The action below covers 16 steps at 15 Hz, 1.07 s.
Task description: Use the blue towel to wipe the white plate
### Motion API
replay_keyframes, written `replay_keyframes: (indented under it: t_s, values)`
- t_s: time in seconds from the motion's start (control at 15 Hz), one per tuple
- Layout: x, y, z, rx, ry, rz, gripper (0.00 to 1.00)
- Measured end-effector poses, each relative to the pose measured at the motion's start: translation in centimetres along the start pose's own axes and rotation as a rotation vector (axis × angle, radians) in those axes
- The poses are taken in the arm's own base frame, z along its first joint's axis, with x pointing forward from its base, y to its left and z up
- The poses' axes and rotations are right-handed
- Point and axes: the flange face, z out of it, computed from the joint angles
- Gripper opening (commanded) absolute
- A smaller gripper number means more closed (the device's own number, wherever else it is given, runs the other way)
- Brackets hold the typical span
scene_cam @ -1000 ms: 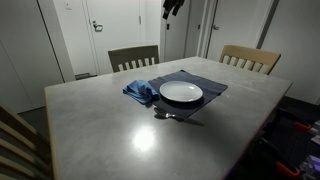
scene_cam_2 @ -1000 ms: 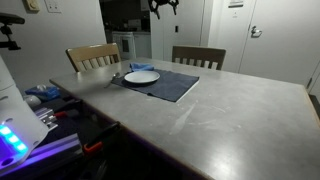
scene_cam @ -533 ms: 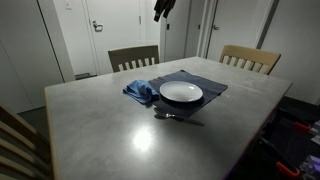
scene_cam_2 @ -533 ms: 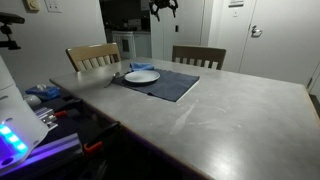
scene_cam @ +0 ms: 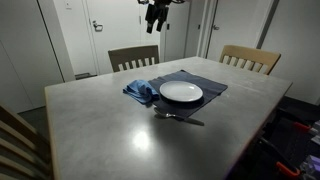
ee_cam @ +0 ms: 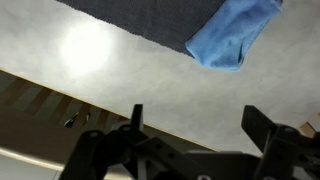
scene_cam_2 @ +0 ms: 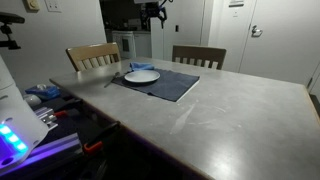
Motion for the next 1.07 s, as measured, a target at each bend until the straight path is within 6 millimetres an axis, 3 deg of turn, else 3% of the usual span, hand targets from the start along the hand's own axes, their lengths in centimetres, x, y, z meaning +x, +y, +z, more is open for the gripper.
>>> replay_keyframes:
  t_s: [0.2, 0.6, 1.07]
  values:
    - [1.8, -1.3, 2.4, 0.040, -0.037, -0.006, 1.00]
    - [4.2, -1.3, 8.0, 0.053, -0.124, 0.106, 1.00]
    - [5.0, -2.8, 12.6, 0.066, -0.204, 0.156, 1.00]
